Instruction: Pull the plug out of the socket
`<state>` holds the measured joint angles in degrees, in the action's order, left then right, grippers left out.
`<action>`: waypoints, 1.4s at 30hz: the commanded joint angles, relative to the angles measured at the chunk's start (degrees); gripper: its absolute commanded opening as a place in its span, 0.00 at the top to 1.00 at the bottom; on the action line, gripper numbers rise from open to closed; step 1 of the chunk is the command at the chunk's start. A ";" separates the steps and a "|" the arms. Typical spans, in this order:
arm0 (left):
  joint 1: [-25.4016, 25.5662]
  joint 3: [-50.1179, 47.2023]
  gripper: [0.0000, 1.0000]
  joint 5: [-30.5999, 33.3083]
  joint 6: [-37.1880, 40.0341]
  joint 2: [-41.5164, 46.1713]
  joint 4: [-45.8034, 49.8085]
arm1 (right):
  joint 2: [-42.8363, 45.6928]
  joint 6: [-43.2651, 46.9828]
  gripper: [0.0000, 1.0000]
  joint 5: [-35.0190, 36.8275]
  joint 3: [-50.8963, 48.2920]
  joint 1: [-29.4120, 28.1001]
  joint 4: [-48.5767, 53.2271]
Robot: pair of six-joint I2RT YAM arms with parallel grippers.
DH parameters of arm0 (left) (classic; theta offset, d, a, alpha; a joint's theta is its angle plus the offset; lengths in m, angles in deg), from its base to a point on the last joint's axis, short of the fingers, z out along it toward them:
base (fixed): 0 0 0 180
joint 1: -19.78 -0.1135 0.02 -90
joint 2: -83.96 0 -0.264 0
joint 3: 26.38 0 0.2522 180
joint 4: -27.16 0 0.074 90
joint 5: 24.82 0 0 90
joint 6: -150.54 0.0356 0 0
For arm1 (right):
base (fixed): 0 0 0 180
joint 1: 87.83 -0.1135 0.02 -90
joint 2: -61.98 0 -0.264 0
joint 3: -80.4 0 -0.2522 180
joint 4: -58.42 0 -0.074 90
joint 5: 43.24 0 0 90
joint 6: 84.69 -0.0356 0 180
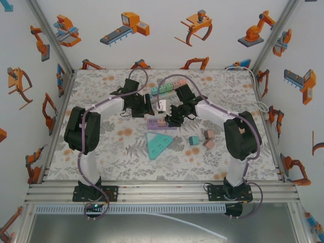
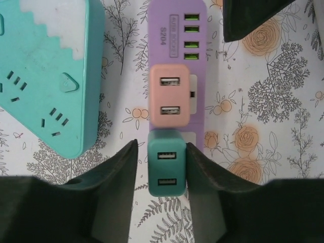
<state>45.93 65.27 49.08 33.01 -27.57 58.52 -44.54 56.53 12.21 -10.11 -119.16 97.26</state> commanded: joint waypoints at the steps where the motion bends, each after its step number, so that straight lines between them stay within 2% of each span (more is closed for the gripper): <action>1: -0.15 -0.75 0.41 -3.18 0.90 -1.76 0.65 | -1.22 1.48 0.65 -2.46 2.01 -0.24 2.22; 6: -0.05 -2.46 0.42 -4.62 1.42 -1.87 1.16 | -1.80 2.74 0.73 -2.56 3.24 -0.31 3.38; 12: -0.03 -5.48 0.43 -3.94 2.40 -1.07 2.45 | -2.20 2.98 0.75 -1.65 4.50 -0.48 3.75; 18: 0.29 -6.03 0.48 -3.20 3.24 -2.72 4.85 | -1.77 2.25 0.76 -1.94 5.47 -0.57 3.75; 26: 2.27 -8.12 0.49 6.59 7.18 -3.78 11.59 | -0.24 -0.39 0.81 -2.42 7.40 -0.57 3.77; 32: 2.49 -9.51 0.49 9.91 7.33 -4.05 11.91 | 0.51 -1.12 0.84 -2.46 8.29 -0.57 3.92; 42: 2.07 -8.50 0.48 7.17 6.87 -1.87 10.61 | 3.50 -3.16 0.84 -2.74 7.15 -0.57 2.93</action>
<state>47.99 60.29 49.36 35.64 -27.15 58.74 -45.28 54.96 11.38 -4.41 -119.49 102.59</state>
